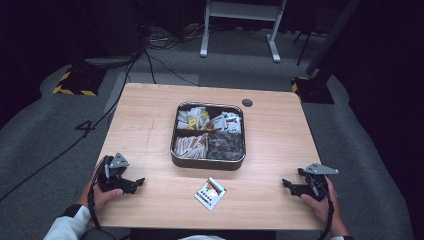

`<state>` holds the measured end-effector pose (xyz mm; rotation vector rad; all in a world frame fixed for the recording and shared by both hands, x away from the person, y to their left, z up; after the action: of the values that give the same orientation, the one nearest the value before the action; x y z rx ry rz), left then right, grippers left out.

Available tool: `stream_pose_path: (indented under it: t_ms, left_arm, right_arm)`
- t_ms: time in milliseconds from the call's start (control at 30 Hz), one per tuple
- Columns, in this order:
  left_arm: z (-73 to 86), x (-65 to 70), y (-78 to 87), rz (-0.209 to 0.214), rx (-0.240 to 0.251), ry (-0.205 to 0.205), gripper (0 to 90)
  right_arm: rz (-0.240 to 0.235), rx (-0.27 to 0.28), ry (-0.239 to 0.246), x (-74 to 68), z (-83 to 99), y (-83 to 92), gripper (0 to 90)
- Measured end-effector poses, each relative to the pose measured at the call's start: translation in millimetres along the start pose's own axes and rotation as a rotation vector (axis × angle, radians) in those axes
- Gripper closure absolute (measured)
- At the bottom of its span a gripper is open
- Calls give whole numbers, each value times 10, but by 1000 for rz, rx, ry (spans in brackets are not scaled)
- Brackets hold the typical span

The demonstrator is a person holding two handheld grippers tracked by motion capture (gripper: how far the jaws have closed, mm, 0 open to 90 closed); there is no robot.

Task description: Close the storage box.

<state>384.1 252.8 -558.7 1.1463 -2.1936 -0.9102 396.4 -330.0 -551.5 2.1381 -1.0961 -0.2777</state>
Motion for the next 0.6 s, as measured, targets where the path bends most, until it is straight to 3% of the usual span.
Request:
stream_pose_path:
  t_ms: [600]
  left_arm:
    - [-8,0,-8,2,-3,5,0]
  right_arm:
    - [-2,0,4,3,-1,-1,168]
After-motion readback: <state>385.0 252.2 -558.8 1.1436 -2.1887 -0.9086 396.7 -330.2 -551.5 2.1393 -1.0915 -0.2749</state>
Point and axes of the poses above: each handheld gripper's, and its own axes: y roughly backward along the jaws, z roughly out of its underside, x roughly to its right, the point moved 7 cm from there along -y, roughly forward along the jaws, and after that the axes turned 9 degrees about y, right-handed, at the moved point
